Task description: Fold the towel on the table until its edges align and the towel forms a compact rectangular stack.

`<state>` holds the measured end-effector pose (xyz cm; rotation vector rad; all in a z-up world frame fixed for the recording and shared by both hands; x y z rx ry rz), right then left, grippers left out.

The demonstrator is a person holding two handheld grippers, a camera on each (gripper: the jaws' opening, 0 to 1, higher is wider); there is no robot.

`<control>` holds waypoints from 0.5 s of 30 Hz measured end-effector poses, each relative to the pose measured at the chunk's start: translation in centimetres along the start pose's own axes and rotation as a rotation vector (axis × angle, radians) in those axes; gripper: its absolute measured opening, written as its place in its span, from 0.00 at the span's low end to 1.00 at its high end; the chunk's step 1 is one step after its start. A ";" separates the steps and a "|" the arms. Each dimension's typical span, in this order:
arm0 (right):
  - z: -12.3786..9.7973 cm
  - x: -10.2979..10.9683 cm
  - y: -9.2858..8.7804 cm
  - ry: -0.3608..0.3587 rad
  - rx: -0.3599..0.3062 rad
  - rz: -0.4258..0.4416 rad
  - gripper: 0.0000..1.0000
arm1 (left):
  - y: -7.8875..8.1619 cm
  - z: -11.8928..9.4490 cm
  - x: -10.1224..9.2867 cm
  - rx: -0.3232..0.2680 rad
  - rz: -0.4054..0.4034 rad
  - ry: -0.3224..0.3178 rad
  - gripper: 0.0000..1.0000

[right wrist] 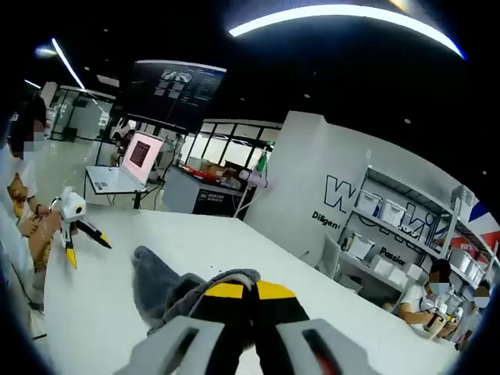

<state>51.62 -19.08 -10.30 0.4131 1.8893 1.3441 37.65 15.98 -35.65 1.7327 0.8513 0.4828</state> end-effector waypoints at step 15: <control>0.7 -3.7 -7.2 -0.086 0.119 0.109 0.02 | 0.0 0.1 0.1 -0.014 -0.014 -0.010 0.99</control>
Point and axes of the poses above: the point that each gripper's makers call its tool centre point, and the gripper's own axes: z roughly forward along the fingers, x roughly to its left, y roughly out of its top, the point moved 3 cm from there along -z, roughly backward along the fingers, and after that the axes turned 1 degree about -z, right-handed, at the moved point
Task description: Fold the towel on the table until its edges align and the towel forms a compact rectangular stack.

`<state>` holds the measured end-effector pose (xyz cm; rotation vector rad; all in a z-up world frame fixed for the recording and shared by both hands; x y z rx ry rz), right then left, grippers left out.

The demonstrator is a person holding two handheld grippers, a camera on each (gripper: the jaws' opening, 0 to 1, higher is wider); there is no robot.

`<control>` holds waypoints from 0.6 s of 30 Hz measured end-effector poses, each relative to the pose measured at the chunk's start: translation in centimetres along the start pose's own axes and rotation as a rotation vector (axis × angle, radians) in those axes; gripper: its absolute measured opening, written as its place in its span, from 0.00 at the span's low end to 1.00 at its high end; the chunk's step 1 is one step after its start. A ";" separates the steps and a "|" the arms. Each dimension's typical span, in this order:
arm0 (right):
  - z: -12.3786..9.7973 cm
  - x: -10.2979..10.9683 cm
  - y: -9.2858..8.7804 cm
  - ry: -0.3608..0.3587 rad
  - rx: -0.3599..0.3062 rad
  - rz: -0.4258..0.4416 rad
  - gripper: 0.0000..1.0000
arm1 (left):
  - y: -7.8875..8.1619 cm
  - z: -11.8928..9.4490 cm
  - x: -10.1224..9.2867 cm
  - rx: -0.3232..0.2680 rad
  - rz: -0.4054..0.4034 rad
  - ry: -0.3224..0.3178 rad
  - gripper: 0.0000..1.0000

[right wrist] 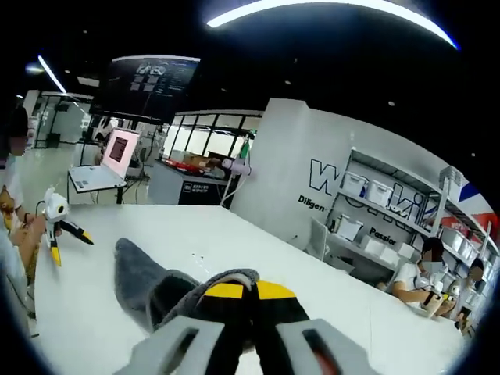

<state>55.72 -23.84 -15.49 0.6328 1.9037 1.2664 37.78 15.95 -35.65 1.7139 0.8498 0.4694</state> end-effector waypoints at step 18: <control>2.1 -7.4 -15.0 -0.176 0.270 0.155 0.02 | -0.4 0.3 -0.3 0.015 -0.005 -0.010 0.99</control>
Point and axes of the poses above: the point that each gripper's makers call its tool centre point, and the gripper's own axes: z roughly forward along the fingers, x roughly to its left, y roughly out of its top, the point moved 3 cm from there along -z, roughly backward along the fingers, and after that the axes turned 1 degree about -z, right-handed, at the moved point
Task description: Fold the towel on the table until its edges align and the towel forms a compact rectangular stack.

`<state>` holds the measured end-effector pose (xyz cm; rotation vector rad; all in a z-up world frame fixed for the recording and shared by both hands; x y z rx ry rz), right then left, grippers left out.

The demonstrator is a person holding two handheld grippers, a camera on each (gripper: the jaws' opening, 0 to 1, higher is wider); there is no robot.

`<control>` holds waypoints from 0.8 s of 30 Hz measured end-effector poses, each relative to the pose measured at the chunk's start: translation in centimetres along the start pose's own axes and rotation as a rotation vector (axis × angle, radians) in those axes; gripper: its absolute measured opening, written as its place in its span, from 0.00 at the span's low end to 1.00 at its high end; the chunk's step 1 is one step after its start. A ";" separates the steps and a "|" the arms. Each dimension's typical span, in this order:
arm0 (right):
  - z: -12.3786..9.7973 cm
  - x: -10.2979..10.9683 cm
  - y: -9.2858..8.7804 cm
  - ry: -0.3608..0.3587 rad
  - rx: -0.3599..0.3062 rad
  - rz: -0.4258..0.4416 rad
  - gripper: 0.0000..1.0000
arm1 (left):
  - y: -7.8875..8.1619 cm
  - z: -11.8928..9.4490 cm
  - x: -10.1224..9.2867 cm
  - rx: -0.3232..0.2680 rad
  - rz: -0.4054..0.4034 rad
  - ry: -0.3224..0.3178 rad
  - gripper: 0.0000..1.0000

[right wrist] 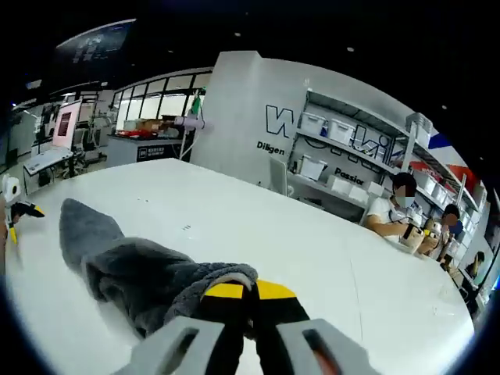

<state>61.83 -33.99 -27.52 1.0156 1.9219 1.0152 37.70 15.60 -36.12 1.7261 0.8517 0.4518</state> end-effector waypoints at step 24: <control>4.9 -1.0 -9.0 0.000 0.174 0.078 0.02 | -0.4 0.1 -0.4 0.017 -0.001 -0.013 0.99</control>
Point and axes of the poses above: the point that each gripper's makers call its tool centre point, and the gripper's own axes: z roughly forward along the fingers, x roughly to its left, y roughly out of its top, the point moved 3 cm from there along -z, roughly backward along the fingers, and after that the axes turned 1 degree about -z, right-handed, at the moved point
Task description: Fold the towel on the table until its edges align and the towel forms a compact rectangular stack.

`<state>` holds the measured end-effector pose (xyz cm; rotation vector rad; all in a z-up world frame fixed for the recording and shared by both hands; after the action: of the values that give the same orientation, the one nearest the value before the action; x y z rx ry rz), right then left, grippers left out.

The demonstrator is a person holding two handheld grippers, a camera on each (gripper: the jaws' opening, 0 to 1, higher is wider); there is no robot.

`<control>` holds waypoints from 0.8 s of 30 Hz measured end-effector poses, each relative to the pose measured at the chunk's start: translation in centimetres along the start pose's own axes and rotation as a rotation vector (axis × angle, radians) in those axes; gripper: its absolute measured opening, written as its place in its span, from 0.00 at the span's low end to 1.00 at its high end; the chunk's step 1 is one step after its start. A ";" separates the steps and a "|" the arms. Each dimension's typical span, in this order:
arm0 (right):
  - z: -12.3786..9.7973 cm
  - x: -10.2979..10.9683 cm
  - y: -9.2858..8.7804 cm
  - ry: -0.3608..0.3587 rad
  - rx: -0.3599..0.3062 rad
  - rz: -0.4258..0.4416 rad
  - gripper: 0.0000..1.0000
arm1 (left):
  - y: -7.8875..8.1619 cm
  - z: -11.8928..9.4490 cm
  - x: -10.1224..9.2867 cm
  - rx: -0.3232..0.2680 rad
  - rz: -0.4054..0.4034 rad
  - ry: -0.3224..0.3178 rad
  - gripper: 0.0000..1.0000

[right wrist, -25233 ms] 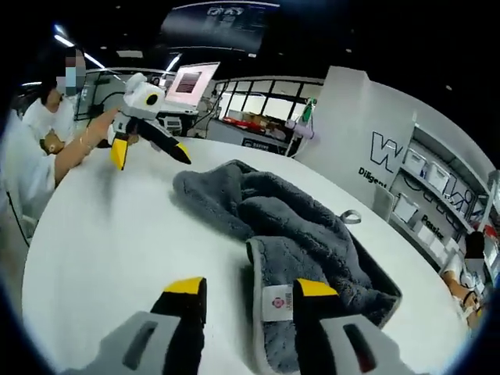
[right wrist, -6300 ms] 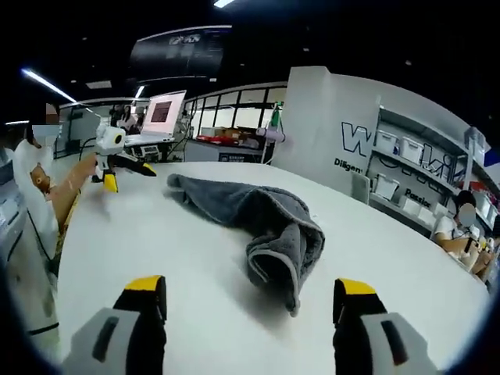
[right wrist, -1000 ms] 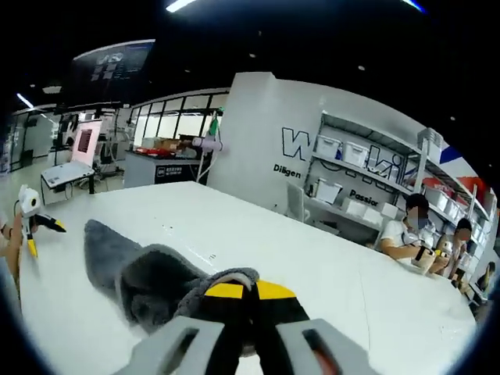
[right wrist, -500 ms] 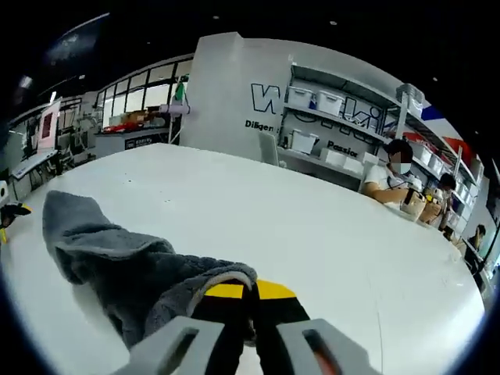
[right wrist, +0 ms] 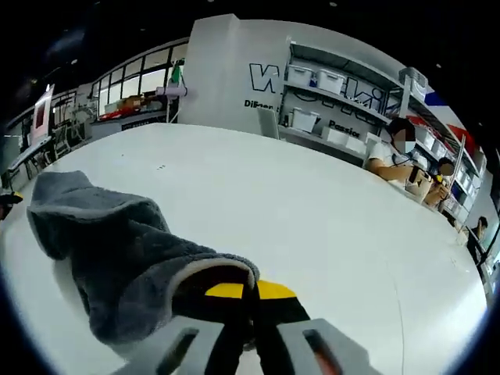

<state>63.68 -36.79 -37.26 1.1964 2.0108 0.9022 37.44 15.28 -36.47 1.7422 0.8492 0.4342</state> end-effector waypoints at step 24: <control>-7.3 1.8 1.7 -0.002 -0.063 -0.118 0.53 | 0.3 0.2 -0.6 0.002 0.002 -0.016 0.99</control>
<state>58.06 -36.32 -31.98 1.0326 2.0132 0.8987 37.27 14.65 -36.15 1.7462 0.8367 0.4205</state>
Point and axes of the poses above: the point that each gripper's makers call its tool centre point, and the gripper's own axes: z roughly forward along the fingers, x roughly to its left, y roughly out of its top, the point moved 3 cm from there along -z, roughly backward along the fingers, and after that the axes turned 1 degree about -z, right-handed, at the moved point
